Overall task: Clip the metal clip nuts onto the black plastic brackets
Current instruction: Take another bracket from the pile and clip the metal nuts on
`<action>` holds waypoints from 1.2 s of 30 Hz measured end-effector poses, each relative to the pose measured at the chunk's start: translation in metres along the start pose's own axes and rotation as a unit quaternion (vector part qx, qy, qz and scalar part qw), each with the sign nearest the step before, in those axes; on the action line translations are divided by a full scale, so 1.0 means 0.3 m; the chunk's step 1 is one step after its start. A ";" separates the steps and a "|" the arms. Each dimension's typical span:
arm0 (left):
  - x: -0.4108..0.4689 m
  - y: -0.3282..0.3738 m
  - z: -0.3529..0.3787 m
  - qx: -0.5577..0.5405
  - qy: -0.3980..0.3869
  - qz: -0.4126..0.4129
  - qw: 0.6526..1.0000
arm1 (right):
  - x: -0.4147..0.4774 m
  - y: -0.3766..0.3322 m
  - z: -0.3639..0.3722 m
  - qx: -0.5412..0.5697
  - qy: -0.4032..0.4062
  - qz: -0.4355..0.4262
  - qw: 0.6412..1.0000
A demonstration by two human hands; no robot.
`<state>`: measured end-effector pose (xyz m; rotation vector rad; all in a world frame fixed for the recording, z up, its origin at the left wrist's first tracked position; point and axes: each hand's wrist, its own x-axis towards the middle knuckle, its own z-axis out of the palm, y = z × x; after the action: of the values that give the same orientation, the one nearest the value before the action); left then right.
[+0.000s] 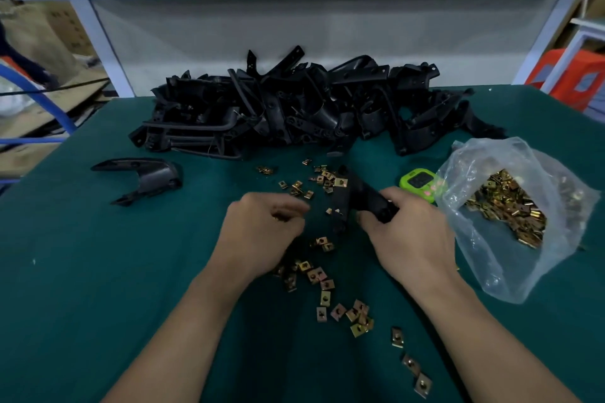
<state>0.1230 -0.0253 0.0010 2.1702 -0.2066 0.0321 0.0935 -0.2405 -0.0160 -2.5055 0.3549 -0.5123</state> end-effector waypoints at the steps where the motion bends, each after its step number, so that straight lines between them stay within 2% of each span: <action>1: 0.000 -0.006 -0.007 0.034 -0.022 -0.003 0.999 | 0.001 0.006 -0.001 0.005 0.001 0.003 1.000; 4: -0.006 -0.006 0.011 0.122 -0.070 0.000 0.990 | 0.005 0.017 -0.002 0.019 -0.001 0.005 1.000; 7: -0.001 0.003 0.030 0.147 -0.065 0.012 0.987 | 0.007 0.020 0.000 0.031 -0.006 0.004 0.999; 15: -0.002 -0.009 0.054 0.050 0.031 0.000 0.998 | 0.015 0.020 -0.003 0.050 -0.011 0.015 0.999; 17: 0.002 -0.011 0.053 0.089 0.052 0.029 0.994 | 0.016 0.022 -0.003 0.059 -0.011 0.012 0.998; 20: -0.007 -0.008 0.056 0.207 0.072 0.102 0.970 | 0.017 0.024 -0.002 0.063 -0.015 0.009 0.998; 23: -0.021 0.000 0.067 0.248 0.032 0.126 0.960 | 0.014 0.025 -0.001 0.064 -0.017 0.007 0.998; 26: -0.021 0.000 0.073 0.276 -0.016 0.112 0.955 | 0.012 0.023 -0.005 0.085 -0.024 0.011 0.996; 28: -0.021 0.001 0.068 0.258 -0.025 0.098 0.961 | 0.013 0.022 -0.006 0.089 -0.024 0.010 0.996; 32: -0.046 0.022 0.077 0.195 0.037 0.076 0.977 | 0.015 0.025 -0.006 0.089 -0.019 0.010 0.996; 36: -0.053 0.039 0.093 0.036 0.057 0.009 0.998 | 0.015 0.026 -0.005 0.104 -0.024 0.014 0.994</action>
<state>0.1041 -0.0524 -0.0070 2.2311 -0.1622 0.1755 0.0958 -0.2493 -0.0180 -2.3049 0.3012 -0.4527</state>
